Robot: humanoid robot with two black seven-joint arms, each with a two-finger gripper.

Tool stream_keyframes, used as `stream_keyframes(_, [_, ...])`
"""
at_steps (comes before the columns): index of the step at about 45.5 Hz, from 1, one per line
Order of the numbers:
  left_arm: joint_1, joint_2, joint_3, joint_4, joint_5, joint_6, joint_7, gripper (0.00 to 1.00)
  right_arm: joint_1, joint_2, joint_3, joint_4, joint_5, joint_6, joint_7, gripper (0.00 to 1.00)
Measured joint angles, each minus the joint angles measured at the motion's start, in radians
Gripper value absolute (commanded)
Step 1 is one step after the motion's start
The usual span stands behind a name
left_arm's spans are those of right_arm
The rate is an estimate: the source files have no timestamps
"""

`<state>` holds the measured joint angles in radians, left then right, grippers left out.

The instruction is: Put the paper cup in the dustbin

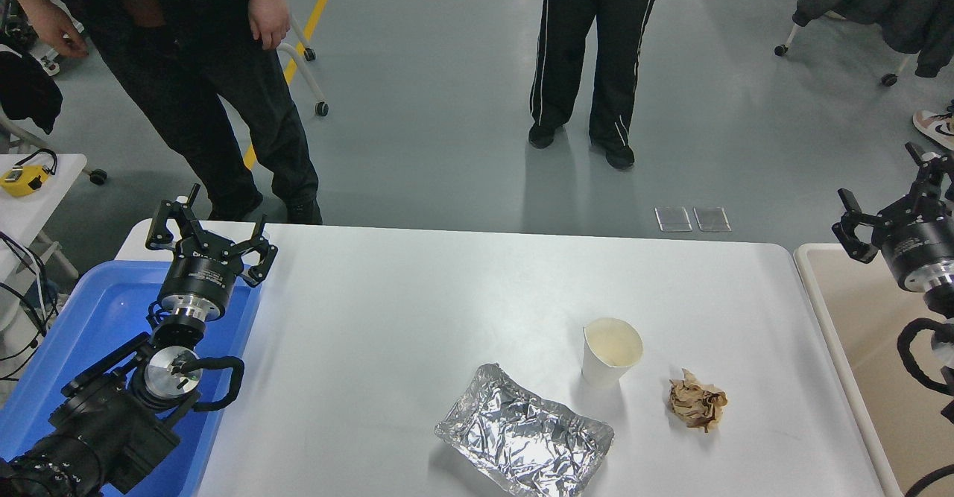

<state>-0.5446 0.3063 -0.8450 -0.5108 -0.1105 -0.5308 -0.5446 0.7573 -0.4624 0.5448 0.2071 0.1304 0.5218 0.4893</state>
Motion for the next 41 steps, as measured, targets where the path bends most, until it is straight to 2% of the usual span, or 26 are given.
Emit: stream_keyframes(41, [0.0, 0.0, 0.0, 0.0, 0.0, 0.0, 0.0, 1.0, 0.0, 0.002, 0.014, 0.002, 0.002, 0.004, 0.0, 0.99])
